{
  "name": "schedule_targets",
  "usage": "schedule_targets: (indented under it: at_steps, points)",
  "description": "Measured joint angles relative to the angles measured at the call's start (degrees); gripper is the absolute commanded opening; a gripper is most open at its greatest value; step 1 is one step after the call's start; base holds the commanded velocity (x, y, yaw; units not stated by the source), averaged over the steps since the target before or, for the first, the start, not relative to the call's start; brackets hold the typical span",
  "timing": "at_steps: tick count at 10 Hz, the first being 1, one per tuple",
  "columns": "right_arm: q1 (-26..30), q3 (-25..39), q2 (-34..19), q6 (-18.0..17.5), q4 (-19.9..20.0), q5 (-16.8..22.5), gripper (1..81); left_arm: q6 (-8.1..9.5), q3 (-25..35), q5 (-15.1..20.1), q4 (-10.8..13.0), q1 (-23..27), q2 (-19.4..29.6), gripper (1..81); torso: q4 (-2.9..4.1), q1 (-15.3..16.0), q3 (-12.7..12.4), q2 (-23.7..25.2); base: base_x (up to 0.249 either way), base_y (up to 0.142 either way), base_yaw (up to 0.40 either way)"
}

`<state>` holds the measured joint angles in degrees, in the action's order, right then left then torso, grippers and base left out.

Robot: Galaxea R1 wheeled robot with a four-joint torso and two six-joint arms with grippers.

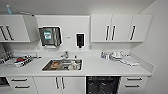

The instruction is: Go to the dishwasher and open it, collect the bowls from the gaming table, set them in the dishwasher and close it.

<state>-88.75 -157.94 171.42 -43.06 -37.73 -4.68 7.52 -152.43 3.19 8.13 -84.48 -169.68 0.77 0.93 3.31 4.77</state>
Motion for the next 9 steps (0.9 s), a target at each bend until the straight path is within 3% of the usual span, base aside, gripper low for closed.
schedule_targets:
  at_steps: [7,8,9]
  points:
    - [-0.09,-0.24,0.30,0.21,1.00,0.20,81.1,0.07,0.00,0.18,-0.01,-0.35,0.63,81.1,0.00,0.00,-0.02,-0.02,0.000,0.000,0.355]
    - [-0.12,-0.90,0.84,2.07,2.93,0.28,81.1,0.07,0.01,0.00,-0.01,-0.27,0.68,81.1,0.00,-0.02,-0.02,-0.02,0.000,0.000,0.357]
    - [-0.33,-1.62,1.51,6.13,6.51,1.24,81.1,0.07,0.00,0.07,-0.04,-0.28,0.66,81.1,0.00,-0.02,-0.02,-0.02,0.000,0.000,0.356]
